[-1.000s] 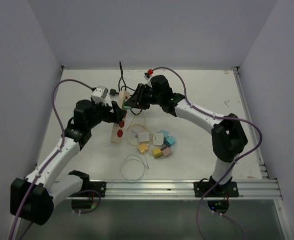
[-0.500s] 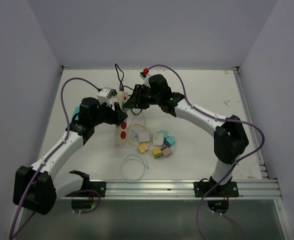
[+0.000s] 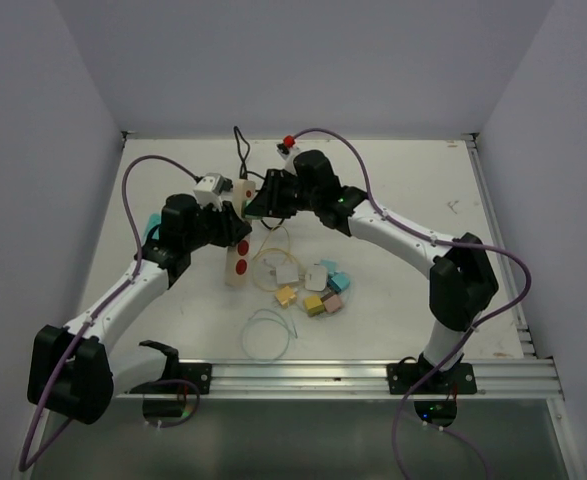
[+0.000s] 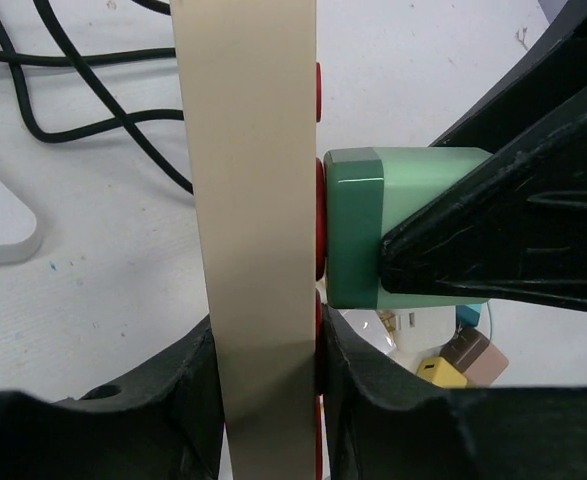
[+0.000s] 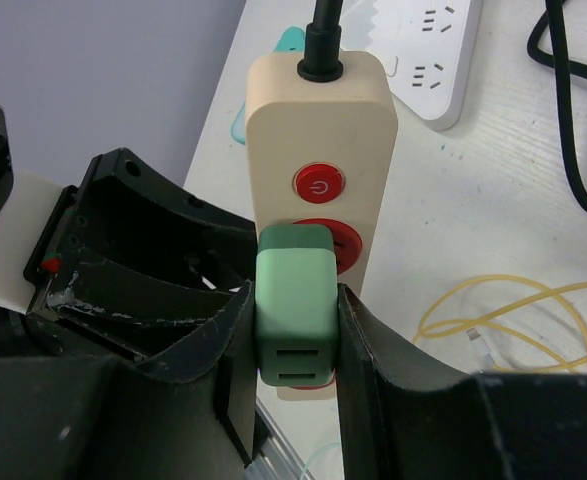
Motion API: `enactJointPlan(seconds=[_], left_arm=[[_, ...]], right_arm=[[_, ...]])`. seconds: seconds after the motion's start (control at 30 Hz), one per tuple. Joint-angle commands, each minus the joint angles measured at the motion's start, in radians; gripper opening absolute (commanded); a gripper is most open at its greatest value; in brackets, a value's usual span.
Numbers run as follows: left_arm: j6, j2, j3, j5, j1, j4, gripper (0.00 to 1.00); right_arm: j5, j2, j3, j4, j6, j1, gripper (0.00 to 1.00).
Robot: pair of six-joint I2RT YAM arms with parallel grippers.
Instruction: Pull the plug off the socket
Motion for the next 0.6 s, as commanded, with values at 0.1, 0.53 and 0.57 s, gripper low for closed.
enactJointPlan(seconds=[0.1,0.53,0.57], left_arm=[[-0.023,-0.019,-0.021,-0.098,0.002,0.061,0.0],[-0.18,0.0,-0.016,-0.403,0.033,-0.025,0.0],[-0.186,0.005,-0.01,-0.42,0.038,-0.035,0.0]], right_arm=[[0.023,-0.141,0.023,0.072,-0.009,0.018,0.0],[0.124,-0.351,-0.09,-0.033,-0.059,0.019,0.0],[0.132,-0.359,-0.09,-0.05,-0.062,0.019,0.0]])
